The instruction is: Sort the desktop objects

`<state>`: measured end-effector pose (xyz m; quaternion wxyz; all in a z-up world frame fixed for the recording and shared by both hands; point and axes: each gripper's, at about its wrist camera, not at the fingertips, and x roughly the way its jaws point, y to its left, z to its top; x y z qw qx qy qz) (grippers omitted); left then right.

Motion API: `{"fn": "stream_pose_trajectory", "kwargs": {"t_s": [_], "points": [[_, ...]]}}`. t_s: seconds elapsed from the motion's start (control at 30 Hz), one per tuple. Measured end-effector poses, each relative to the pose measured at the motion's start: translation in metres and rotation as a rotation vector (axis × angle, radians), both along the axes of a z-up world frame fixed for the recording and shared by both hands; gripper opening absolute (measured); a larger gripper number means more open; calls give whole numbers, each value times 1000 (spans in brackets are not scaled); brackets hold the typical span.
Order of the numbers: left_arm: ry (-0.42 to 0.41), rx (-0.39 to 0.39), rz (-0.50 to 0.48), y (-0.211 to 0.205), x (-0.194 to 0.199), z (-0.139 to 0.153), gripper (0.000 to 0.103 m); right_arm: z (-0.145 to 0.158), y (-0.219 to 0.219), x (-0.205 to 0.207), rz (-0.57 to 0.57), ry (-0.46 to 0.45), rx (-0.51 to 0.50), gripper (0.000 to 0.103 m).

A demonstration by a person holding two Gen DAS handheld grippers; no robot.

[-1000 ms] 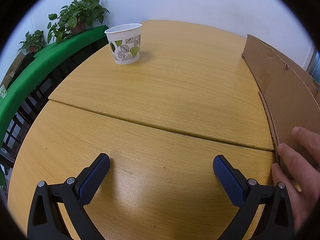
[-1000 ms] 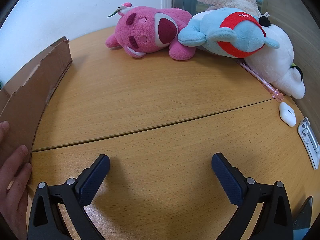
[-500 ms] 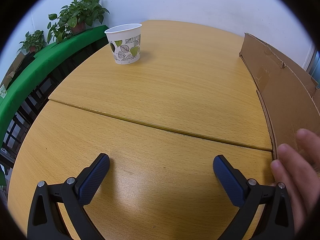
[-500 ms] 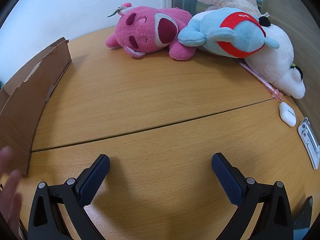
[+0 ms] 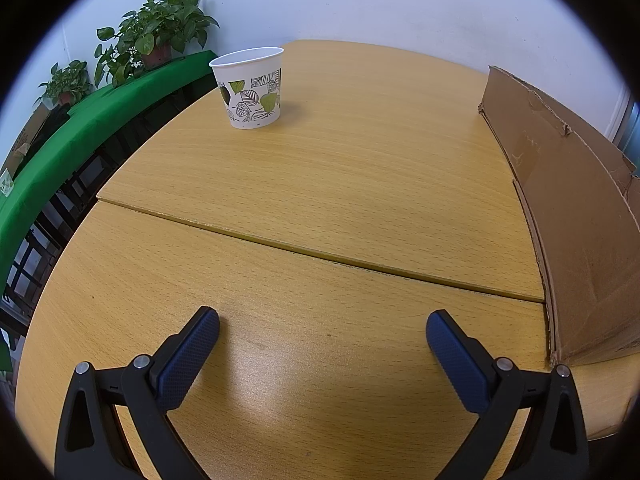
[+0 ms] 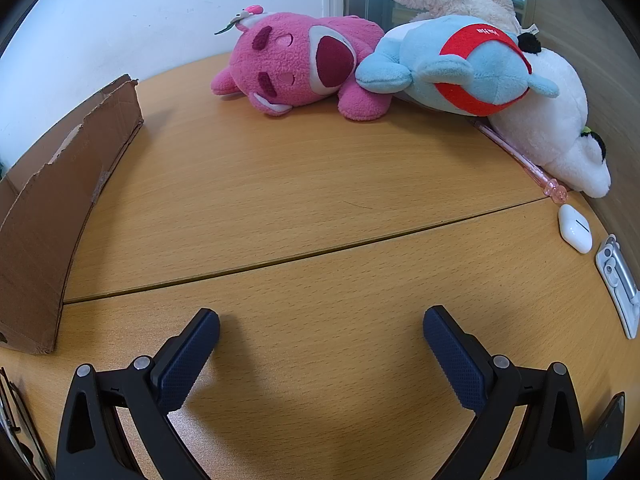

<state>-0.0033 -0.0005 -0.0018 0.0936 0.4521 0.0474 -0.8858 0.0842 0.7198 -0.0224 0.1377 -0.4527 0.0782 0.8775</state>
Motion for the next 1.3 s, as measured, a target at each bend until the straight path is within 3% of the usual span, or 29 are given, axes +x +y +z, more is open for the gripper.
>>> {"fn": "stream_pose_trajectory", "kwargs": {"t_s": [0.6, 0.63, 0.77, 0.83, 1.0, 1.1, 1.17, 1.3], "points": [[0, 0, 10, -2, 6, -2, 103, 0, 0, -1, 0, 0, 0, 103], [15, 78, 2, -2, 8, -3, 103, 0, 0, 0, -2, 0, 0, 103], [-14, 91, 30, 3, 21, 2, 101, 1, 0, 0, -4, 0, 0, 103], [18, 102, 15, 9, 35, 19, 98, 1, 0, 1, -5, -1, 1, 103], [204, -57, -76, 43, 111, 87, 99, 3, 0, 17, -40, -36, -2, 103], [262, -93, -145, 74, 147, 116, 99, 10, -16, 33, -39, -51, 97, 103], [279, -49, -185, 90, 164, 125, 99, 25, -30, 47, -27, -17, 169, 103], [250, 171, -199, 115, 184, 121, 99, 77, -54, 82, 64, 148, 101, 103]]}}
